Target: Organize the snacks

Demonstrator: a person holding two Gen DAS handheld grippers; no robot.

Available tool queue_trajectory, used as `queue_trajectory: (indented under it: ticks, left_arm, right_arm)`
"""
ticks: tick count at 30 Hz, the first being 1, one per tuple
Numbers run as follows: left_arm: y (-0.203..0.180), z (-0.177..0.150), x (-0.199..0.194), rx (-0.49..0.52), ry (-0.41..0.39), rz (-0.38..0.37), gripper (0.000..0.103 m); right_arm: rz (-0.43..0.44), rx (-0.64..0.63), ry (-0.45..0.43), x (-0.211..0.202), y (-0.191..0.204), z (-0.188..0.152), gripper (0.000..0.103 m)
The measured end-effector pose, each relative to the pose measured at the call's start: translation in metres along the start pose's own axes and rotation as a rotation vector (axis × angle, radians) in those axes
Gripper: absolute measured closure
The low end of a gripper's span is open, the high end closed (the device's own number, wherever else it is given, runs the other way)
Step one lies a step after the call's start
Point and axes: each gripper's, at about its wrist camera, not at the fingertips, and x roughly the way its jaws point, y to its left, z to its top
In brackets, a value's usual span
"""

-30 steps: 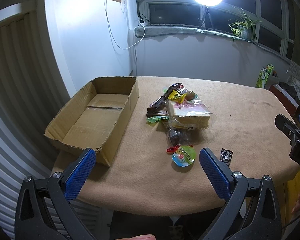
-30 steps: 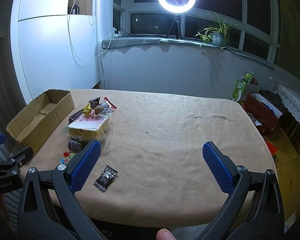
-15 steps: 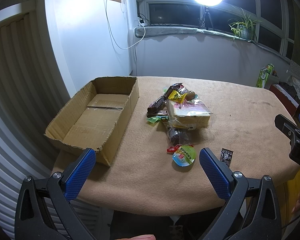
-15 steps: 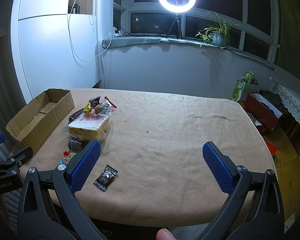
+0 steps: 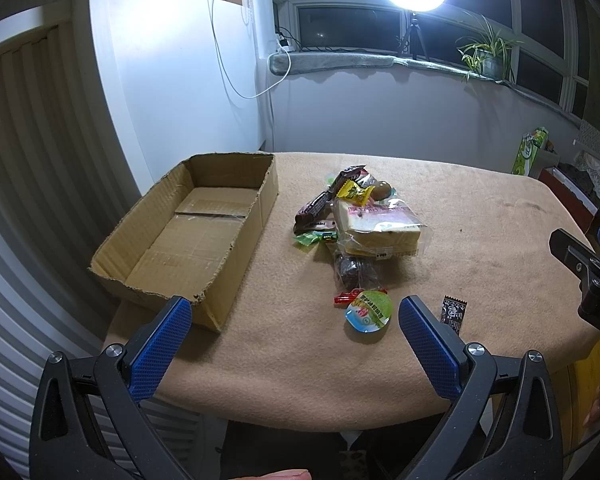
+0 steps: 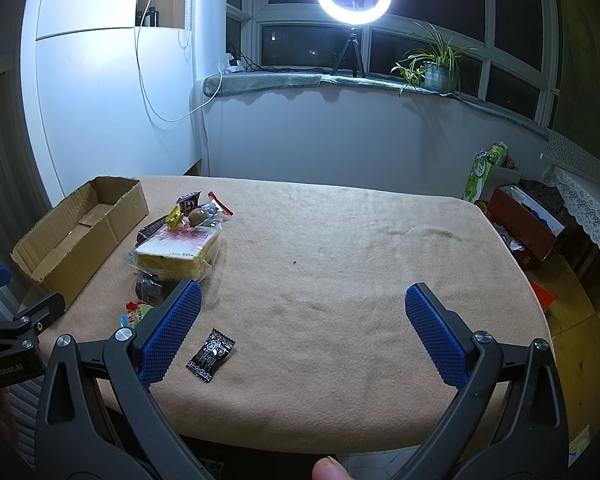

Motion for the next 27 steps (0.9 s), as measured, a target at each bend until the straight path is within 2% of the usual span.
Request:
queue_trajectory:
  ticks: [27]
  left_arm:
    - [0.0002, -0.0051, 0.0086, 0.006, 0.024, -0.001, 0.0]
  right_arm:
    - [0.011, -0.003, 0.029, 0.007, 0.0017, -0.0074, 0.0]
